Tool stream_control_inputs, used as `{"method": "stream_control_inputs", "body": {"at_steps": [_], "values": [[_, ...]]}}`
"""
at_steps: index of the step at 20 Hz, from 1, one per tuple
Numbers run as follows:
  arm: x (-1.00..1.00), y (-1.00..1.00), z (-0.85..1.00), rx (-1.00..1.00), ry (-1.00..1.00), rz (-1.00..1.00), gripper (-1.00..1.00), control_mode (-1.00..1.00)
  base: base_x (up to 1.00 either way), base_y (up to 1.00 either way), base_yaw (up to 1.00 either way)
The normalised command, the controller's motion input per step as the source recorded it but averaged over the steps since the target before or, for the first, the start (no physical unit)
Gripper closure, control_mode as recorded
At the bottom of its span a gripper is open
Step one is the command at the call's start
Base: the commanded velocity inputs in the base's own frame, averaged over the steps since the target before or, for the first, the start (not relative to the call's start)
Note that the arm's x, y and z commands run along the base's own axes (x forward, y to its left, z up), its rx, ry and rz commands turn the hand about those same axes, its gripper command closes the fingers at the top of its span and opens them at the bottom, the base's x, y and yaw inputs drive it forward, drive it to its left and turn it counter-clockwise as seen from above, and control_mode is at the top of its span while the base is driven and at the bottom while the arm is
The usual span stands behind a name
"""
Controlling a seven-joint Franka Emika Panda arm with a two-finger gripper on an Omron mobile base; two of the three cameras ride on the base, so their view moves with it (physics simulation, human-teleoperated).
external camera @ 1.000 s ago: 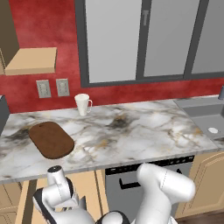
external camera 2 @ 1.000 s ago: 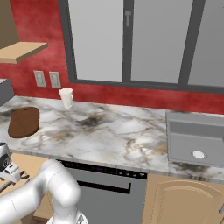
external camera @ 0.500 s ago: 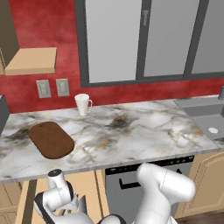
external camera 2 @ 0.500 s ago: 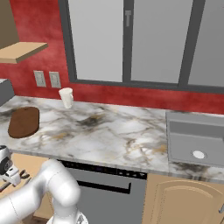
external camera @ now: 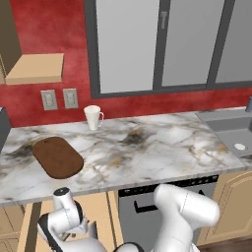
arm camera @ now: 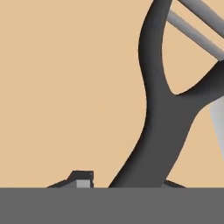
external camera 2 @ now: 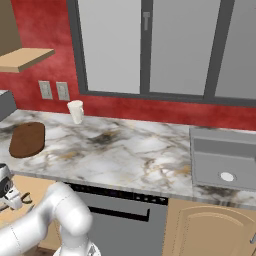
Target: Open the drawer on the left and place the cutting tools on the cutting board.
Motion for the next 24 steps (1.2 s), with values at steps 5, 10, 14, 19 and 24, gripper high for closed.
{"method": "stream_control_inputs", "body": {"at_steps": [5, 10, 14, 19, 24], "values": [[-0.42, 0.00, 0.89, 0.00, -0.16, -0.22, 1.00, -1.00, 0.00, 0.00, 0.00], [-0.35, 0.00, 1.00, -0.01, -0.14, -0.19, 1.00, -1.00, 0.00, 0.00, 0.00], [-0.05, 0.00, 1.00, -0.04, -0.18, -0.10, 1.00, -1.00, 0.00, 0.00, 0.00], [0.00, 0.00, 1.00, -0.08, -0.18, -0.01, 1.00, -1.00, 0.00, 0.00, 0.00], [0.20, 0.04, 1.00, -0.10, -0.12, 0.00, 1.00, -1.00, 0.00, 0.00, 0.00]]}}
